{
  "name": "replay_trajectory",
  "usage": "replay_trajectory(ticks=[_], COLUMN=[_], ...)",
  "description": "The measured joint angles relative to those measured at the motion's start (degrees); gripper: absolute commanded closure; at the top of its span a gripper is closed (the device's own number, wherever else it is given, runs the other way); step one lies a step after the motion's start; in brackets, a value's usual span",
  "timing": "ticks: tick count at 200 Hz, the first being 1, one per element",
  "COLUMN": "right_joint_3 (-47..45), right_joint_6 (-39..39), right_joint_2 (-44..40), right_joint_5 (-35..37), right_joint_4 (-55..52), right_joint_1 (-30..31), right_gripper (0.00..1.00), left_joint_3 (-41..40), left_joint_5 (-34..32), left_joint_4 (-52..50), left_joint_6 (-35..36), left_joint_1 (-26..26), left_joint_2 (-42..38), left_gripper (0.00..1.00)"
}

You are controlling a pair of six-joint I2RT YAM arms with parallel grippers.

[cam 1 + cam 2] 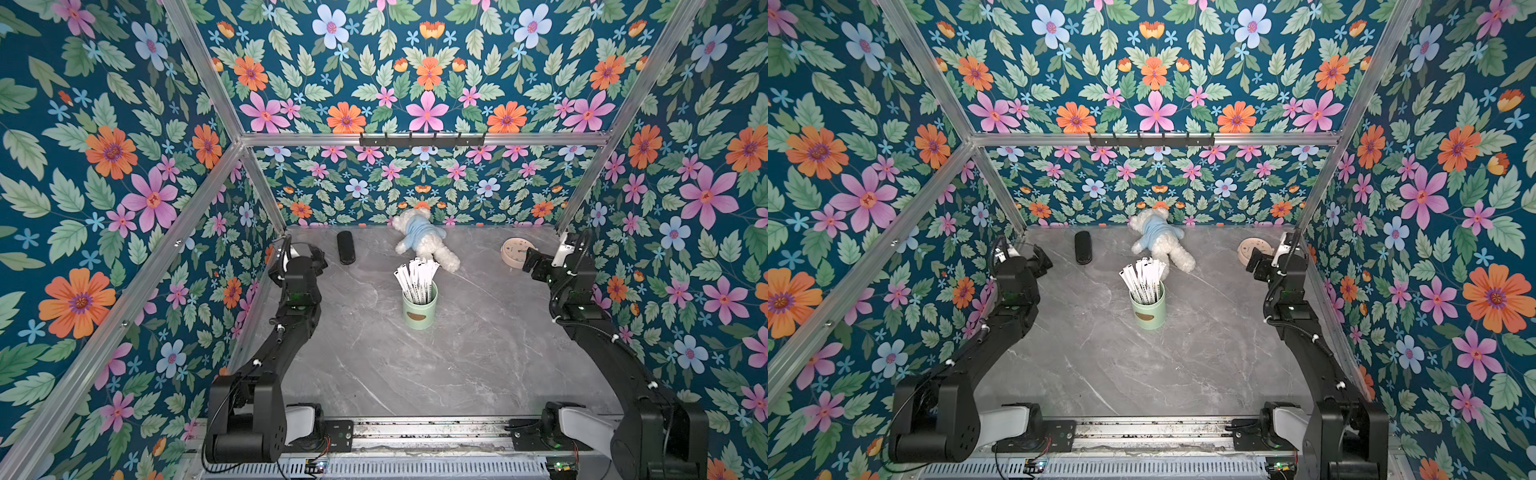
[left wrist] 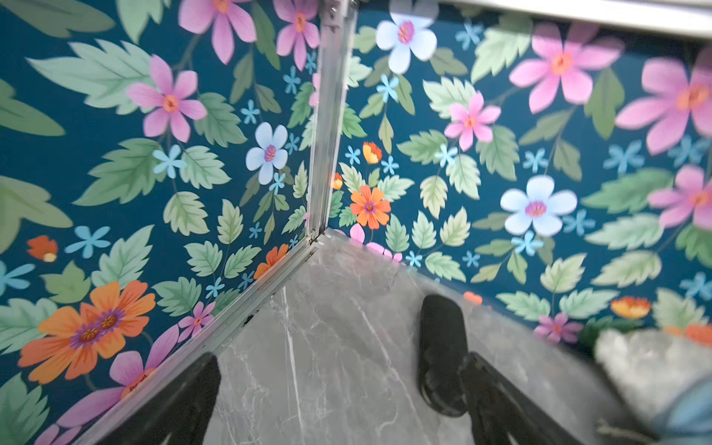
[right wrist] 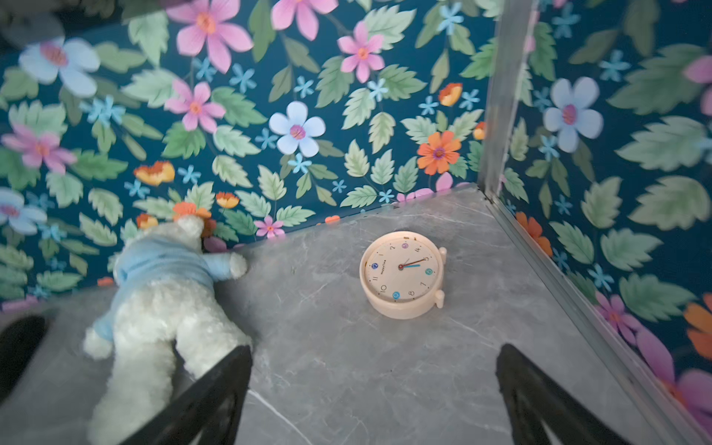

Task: Take the straws out of the storage container
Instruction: Pick up the straw from the container.

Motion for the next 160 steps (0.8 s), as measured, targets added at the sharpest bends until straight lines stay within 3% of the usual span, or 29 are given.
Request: replay_trajectory(ticks=[22,66,105,138,160], right_joint_3=[-0.92,4.55,12.2,16.26,18.18], right_joint_6=[5.88,7.98,6.27,5.66,5.68], right_joint_2=[-4.92,-10.54,-15.02,-14.53,-12.85], right_joint_5=[2.25,-3.08,-6.54,-12.28,-14.91], right_joint_4=[-12.46,-32.81,-42.99,-47.41,-49.22], right_joint_1=[-0.96,1.64,8.31,11.37,17.64], right_gripper=[0.01,0.01,0.01,0.01,0.04], left_joint_3=[1.92,5.53,13.53,11.87,10.99], left_joint_5=[4.9,16.83,24.09,34.01,37.97], left_joint_4=[-11.28,-22.43,-27.93,-26.77,-26.45], left_joint_6=[-7.65,-11.87,-11.87,-11.82,-11.23], left_joint_1=[1.01,-1.44,-1.38,-1.49,-2.14], left_joint_2=[-4.07,-11.43,-7.56,-4.17,-2.14], left_gripper=[0.01,0.0,0.0,0.03,0.05])
